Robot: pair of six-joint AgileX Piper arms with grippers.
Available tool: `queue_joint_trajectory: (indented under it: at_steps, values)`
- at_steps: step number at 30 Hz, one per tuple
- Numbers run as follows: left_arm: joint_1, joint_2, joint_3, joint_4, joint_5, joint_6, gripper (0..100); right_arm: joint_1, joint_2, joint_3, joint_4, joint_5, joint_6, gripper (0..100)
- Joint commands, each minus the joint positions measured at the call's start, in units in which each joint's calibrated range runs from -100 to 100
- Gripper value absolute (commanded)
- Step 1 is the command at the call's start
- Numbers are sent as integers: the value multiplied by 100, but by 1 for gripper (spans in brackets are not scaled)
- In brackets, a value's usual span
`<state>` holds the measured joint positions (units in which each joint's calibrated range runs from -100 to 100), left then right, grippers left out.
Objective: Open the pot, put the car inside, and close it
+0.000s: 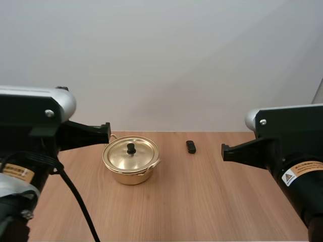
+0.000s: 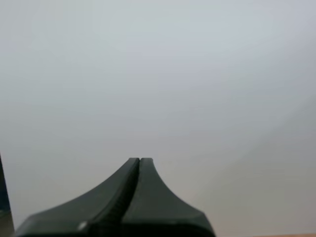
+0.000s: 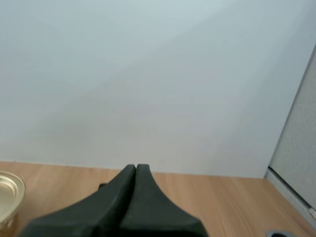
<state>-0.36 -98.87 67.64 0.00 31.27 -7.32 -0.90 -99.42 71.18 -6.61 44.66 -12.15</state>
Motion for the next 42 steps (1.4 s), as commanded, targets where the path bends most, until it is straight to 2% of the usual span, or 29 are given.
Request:
queue_joint_trajectory:
  at_steps: [1,3,6,10,14,19,20,22,24,27,28,29,42]
  values:
    - [-2,654,-1180,-1059,1870,2023,0,-5,396,-541,904,169,-1498,0]
    - [-2,1396,-1440,-1565,3069,2770,0,-5,795,-609,1376,582,-2209,0]
    - [33,2531,-1954,-1800,4175,3075,0,-5,1409,-735,1885,1564,-2676,0]
    - [75,4040,-2660,-1940,4848,3163,0,-5,1873,-818,2109,2611,-2718,0]
    - [75,5175,-3136,-2209,4807,3163,0,-38,1863,-818,2136,2628,-2718,0]
    - [75,6153,-3455,-2253,4963,3163,1,-38,1863,-818,2136,2611,-2718,0]
    - [75,6322,-3470,-2253,5089,3163,5,-38,1863,-818,2136,2611,-2718,0]
    - [75,6591,-3501,-2253,5285,3163,20,-38,1863,-818,2136,2595,-2718,0]
    - [75,6845,-3501,-2253,5405,3153,43,-38,1863,-818,2136,2595,-2718,0]
    - [75,7147,-3501,-2253,5526,3072,86,-38,1863,-818,2136,2595,-2718,0]
    - [75,7240,-3501,-2253,5545,3055,94,-38,1863,-818,2136,2595,-2718,0]
    - [75,7320,-3501,-2253,5566,3055,97,-38,1863,-818,2136,2595,-2718,0]
    - [75,8378,-3522,-2413,5410,3055,95,-152,1863,-818,2136,2612,-2718,0]
